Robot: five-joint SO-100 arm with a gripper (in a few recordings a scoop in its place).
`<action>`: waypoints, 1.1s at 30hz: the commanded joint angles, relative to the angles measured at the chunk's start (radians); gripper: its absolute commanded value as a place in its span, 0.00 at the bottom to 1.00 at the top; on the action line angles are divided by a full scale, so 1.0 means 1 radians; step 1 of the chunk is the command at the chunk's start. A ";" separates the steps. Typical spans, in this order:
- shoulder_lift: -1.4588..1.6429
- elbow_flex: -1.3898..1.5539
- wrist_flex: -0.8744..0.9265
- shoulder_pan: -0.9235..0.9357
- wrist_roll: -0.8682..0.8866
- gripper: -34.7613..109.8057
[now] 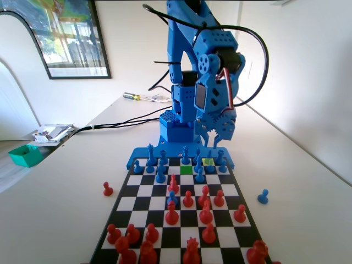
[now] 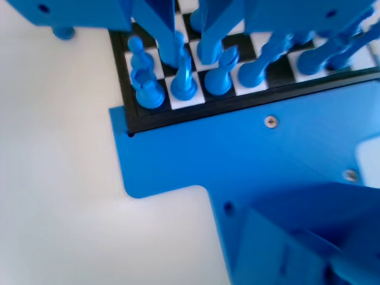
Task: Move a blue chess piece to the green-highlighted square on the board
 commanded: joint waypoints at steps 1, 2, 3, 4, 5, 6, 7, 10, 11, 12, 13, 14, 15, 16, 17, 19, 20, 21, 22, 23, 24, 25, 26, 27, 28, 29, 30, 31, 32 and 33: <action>0.000 -0.008 -0.014 -0.005 -0.008 0.30; -0.006 -0.008 -0.018 -0.005 -0.008 0.30; -0.012 -0.011 -0.023 -0.005 -0.009 0.30; -0.020 -0.012 -0.025 -0.005 -0.011 0.30; -0.026 -0.015 -0.026 -0.005 -0.011 0.30; -0.034 -0.018 -0.031 -0.006 -0.011 0.30; -0.040 -0.020 -0.032 -0.006 -0.011 0.30; -0.063 -0.026 -0.040 -0.009 -0.014 0.31; -0.069 -0.028 -0.043 -0.009 -0.015 0.31; -0.075 -0.029 -0.044 -0.009 -0.017 0.31; -0.080 -0.031 -0.046 -0.009 -0.018 0.31; -0.087 -0.034 -0.049 -0.011 -0.020 0.31; -0.092 -0.035 -0.052 -0.011 -0.020 0.31; -0.098 -0.038 -0.057 -0.011 -0.020 0.31; -0.104 -0.040 -0.061 -0.011 -0.020 0.31; -0.117 -0.048 -0.066 -0.011 -0.021 0.31; -0.123 -0.052 -0.067 -0.011 -0.021 0.31; -0.129 -0.058 -0.067 -0.011 -0.023 0.31; -0.135 -0.064 -0.069 -0.011 -0.025 0.31; -0.140 -0.069 -0.072 -0.008 -0.026 0.31; -0.146 -0.074 -0.074 -0.006 -0.028 0.31; -0.150 -0.078 -0.077 -0.005 -0.029 0.31; -0.153 -0.081 -0.077 -0.005 -0.032 0.31; -0.156 -0.084 -0.077 -0.005 -0.034 0.31; -0.161 -0.087 -0.077 -0.005 -0.034 0.31; -0.161 -0.087 -0.077 -0.005 -0.037 0.31; -0.163 -0.087 -0.077 -0.005 -0.037 0.31; -0.164 -0.087 -0.078 -0.005 -0.037 0.31; -0.164 -0.086 -0.081 -0.006 -0.037 0.31; -0.166 -0.083 -0.083 -0.008 -0.037 0.31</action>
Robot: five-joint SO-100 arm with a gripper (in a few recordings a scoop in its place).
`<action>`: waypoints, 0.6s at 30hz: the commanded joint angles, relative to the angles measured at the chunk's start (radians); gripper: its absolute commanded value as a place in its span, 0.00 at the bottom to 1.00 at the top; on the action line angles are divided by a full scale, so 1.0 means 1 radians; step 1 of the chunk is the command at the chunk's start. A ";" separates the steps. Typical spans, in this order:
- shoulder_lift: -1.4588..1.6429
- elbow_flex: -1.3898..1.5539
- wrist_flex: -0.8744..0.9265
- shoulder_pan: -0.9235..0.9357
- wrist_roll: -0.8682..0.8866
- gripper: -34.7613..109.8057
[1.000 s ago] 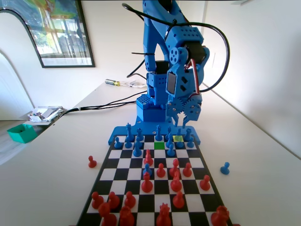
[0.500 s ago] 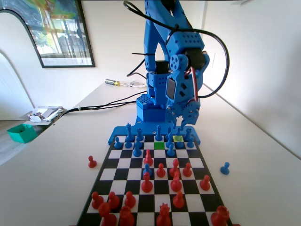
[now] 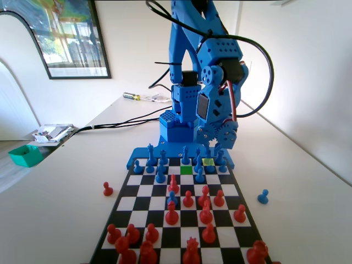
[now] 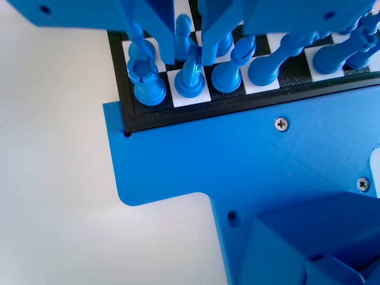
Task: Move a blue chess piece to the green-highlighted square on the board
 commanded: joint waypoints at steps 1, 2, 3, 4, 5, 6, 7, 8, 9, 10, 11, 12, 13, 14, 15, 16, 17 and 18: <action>0.011 -0.025 0.000 -0.014 -0.009 0.31; 0.011 -0.021 0.000 -0.015 -0.008 0.31; 0.009 -0.018 -0.002 -0.018 -0.008 0.31; 0.009 -0.015 -0.003 -0.020 -0.008 0.31; 0.008 -0.014 -0.005 -0.023 -0.006 0.31; 0.006 -0.014 -0.005 -0.023 -0.006 0.31; 0.005 -0.012 -0.005 -0.025 -0.006 0.31; 0.002 -0.012 -0.006 -0.025 -0.006 0.31; 0.000 -0.011 -0.008 -0.026 -0.008 0.31; -0.003 -0.009 -0.009 -0.026 -0.009 0.31; -0.006 -0.009 -0.011 -0.026 -0.009 0.31; -0.008 -0.008 -0.012 -0.026 -0.011 0.30; -0.009 -0.008 -0.014 -0.026 -0.011 0.30; -0.011 -0.008 -0.015 -0.026 -0.011 0.30; -0.012 -0.008 -0.015 -0.026 -0.011 0.30; -0.012 -0.006 -0.015 -0.026 -0.012 0.30; -0.012 -0.005 -0.015 -0.026 -0.012 0.30; -0.012 -0.003 -0.017 -0.026 -0.012 0.30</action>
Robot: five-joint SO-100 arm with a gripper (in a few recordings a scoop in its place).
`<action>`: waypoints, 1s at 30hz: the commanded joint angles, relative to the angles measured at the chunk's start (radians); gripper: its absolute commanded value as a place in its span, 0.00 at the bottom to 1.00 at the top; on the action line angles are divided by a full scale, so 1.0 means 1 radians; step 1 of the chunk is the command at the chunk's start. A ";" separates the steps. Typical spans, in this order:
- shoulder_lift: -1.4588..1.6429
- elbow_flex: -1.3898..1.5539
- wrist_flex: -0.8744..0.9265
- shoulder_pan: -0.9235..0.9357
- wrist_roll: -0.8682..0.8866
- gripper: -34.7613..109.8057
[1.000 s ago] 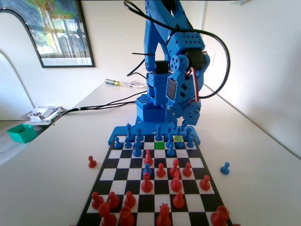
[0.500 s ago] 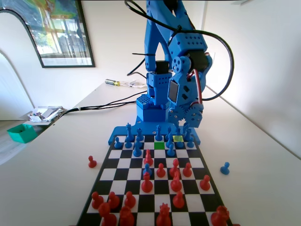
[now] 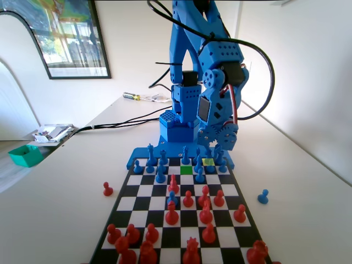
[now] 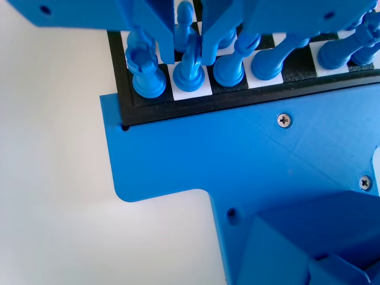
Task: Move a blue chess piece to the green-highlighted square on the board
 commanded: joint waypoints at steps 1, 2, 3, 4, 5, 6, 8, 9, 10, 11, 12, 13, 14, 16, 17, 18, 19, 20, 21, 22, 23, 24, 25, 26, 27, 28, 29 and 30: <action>0.025 -0.002 0.003 -0.012 -0.012 0.30; 0.025 0.002 0.003 -0.014 -0.014 0.30; 0.025 0.003 0.002 -0.014 -0.014 0.30; 0.025 0.005 0.002 -0.014 -0.014 0.30; 0.025 0.006 0.000 -0.014 -0.015 0.30; 0.025 0.006 0.000 -0.015 -0.015 0.29; 0.025 0.008 0.000 -0.015 -0.017 0.27; 0.025 0.008 0.000 -0.015 -0.018 0.25; 0.025 0.008 0.000 -0.015 -0.021 0.25; 0.025 0.009 0.000 -0.015 -0.025 0.25; 0.025 0.009 0.000 -0.015 -0.029 0.25; 0.025 0.011 0.000 -0.015 -0.029 0.25; 0.025 0.012 -0.002 -0.015 -0.032 0.25; 0.025 0.015 -0.003 -0.017 -0.035 0.25; 0.025 0.017 -0.003 -0.018 -0.037 0.25; 0.025 0.017 -0.003 -0.020 -0.038 0.25; 0.025 0.017 -0.003 -0.020 -0.040 0.25; 0.026 0.017 0.002 -0.020 -0.041 0.25; 0.028 0.015 0.006 -0.020 -0.044 0.25; 0.028 0.012 0.011 -0.018 -0.048 0.25; 0.029 0.006 0.020 -0.017 -0.051 0.25; 0.034 -0.002 0.032 -0.017 -0.054 0.25; 0.038 -0.008 0.044 -0.017 -0.055 0.25; 0.043 -0.018 0.066 -0.020 -0.060 0.25; 0.048 -0.032 0.103 -0.025 -0.064 0.25; 0.060 -0.044 0.137 -0.028 -0.064 0.25; 0.075 -0.051 0.158 -0.032 -0.064 0.25; 0.091 -0.054 0.173 -0.034 -0.064 0.25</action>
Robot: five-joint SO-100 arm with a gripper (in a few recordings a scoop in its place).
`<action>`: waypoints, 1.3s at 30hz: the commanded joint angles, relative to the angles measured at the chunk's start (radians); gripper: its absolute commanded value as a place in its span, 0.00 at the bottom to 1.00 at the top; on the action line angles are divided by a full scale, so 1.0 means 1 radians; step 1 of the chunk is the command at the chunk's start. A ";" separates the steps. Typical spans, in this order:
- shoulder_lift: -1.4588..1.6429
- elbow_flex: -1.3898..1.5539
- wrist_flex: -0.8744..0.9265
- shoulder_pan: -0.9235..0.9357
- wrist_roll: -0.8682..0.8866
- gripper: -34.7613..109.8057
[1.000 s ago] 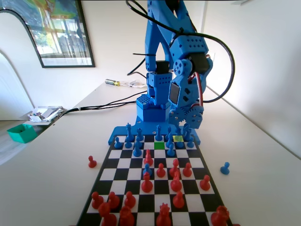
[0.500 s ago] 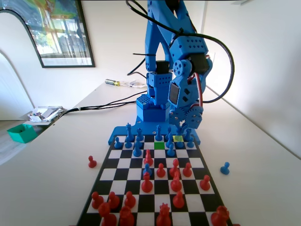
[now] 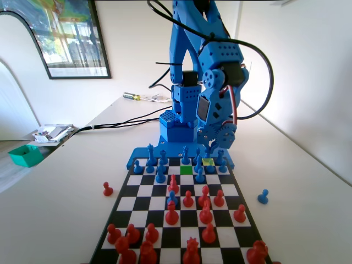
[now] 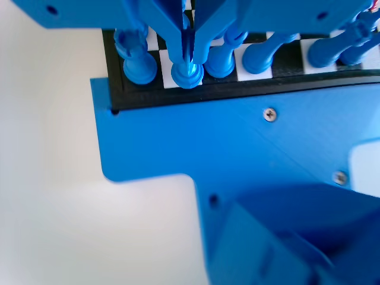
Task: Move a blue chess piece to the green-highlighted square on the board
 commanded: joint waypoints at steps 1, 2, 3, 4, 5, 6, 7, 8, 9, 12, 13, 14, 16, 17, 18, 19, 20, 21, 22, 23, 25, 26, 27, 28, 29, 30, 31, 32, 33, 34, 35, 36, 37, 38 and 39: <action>0.101 -0.048 0.095 -0.023 -0.015 0.25; 0.115 -0.052 0.109 -0.020 -0.018 0.25; 0.129 -0.057 0.126 -0.018 -0.021 0.25; 0.143 -0.061 0.144 -0.015 -0.025 0.25; 0.153 -0.067 0.161 -0.014 -0.025 0.25; 0.161 -0.075 0.176 -0.009 -0.025 0.25; 0.166 -0.083 0.193 -0.005 -0.025 0.25; 0.173 -0.089 0.207 0.000 -0.025 0.25; 0.181 -0.097 0.221 0.009 -0.020 0.25; 0.202 -0.124 0.258 0.043 -0.006 0.25; 0.210 -0.135 0.270 0.058 0.002 0.25; 0.218 -0.144 0.281 0.072 0.012 0.25; 0.232 -0.166 0.298 0.109 0.040 0.25; 0.238 -0.178 0.305 0.127 0.052 0.25; 0.241 -0.190 0.314 0.147 0.067 0.25; 0.242 -0.204 0.324 0.166 0.081 0.25; 0.244 -0.218 0.334 0.186 0.094 0.25; 0.244 -0.230 0.345 0.206 0.107 0.25; 0.244 -0.241 0.353 0.225 0.115 0.25; 0.244 -0.249 0.360 0.242 0.117 0.25; 0.244 -0.258 0.370 0.275 0.107 0.25; 0.244 -0.258 0.374 0.287 0.097 0.25; 0.244 -0.258 0.377 0.299 0.089 0.25; 0.244 -0.256 0.377 0.313 0.083 0.25; 0.244 -0.255 0.376 0.327 0.077 0.25; 0.242 -0.253 0.373 0.339 0.067 0.25; 0.239 -0.252 0.368 0.354 0.060 0.25; 0.236 -0.250 0.364 0.368 0.051 0.25; 0.230 -0.250 0.357 0.380 0.041 0.25; 0.219 -0.249 0.348 0.396 0.034 0.25; 0.209 -0.247 0.339 0.408 0.026 0.25; 0.196 -0.244 0.327 0.419 0.018 0.25; 0.181 -0.242 0.314 0.433 0.012 0.25; 0.166 -0.242 0.305 0.443 0.006 0.25; 0.150 -0.242 0.293 0.451 -0.002 0.25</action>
